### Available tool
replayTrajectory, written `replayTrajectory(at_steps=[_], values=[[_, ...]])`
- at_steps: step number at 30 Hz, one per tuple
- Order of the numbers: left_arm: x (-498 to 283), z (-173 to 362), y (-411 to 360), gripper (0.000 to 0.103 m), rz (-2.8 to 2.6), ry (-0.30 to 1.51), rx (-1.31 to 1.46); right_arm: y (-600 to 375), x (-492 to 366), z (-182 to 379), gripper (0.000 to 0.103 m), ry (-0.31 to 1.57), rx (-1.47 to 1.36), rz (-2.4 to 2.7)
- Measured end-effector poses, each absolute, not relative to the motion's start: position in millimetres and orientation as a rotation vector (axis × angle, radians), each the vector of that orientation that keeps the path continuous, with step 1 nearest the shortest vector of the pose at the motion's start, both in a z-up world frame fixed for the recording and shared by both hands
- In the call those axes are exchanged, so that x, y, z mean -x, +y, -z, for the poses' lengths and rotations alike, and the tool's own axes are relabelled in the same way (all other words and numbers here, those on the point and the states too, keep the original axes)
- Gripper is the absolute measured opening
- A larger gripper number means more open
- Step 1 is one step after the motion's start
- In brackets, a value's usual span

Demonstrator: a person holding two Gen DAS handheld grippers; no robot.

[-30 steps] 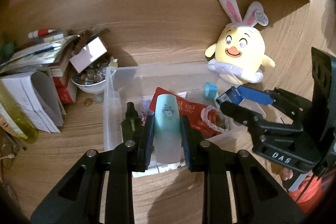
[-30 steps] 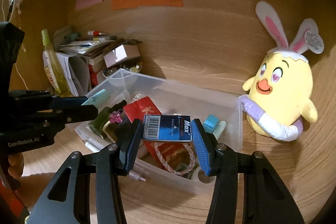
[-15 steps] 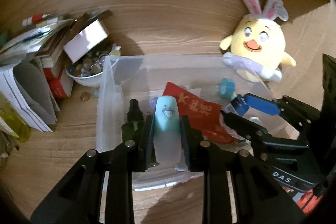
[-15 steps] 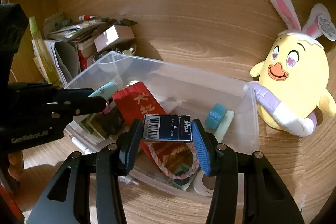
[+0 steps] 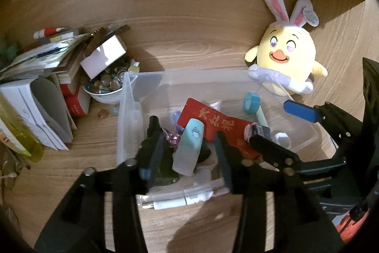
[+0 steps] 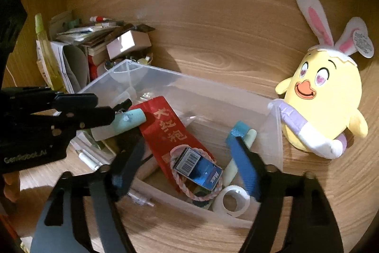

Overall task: Organize objects
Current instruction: 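Release bottle and card, then move both grippers toward the white pen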

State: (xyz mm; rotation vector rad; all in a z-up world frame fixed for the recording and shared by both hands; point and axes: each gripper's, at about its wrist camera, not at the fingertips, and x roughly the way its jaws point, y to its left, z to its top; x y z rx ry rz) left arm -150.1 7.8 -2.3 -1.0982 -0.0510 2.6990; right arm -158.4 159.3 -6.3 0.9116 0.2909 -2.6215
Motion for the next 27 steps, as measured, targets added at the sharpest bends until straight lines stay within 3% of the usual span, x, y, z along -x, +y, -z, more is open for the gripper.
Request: replayTrajectory(at_steps=[6,9,27], values=[[131,-7,5,0.068,-2.723,-0.033,1.054,163,150,0,0.079,0.288,-0.912,2.626],[122,-10,4,0.071,-2.725,-0.017,1.044,168,143,-3,0.08,0.265,-0.911,2.629],[84,29,-12,0.073,-2.659,0.012,1.166,181,90,1,0.08,0.212,-0.887,2.599]])
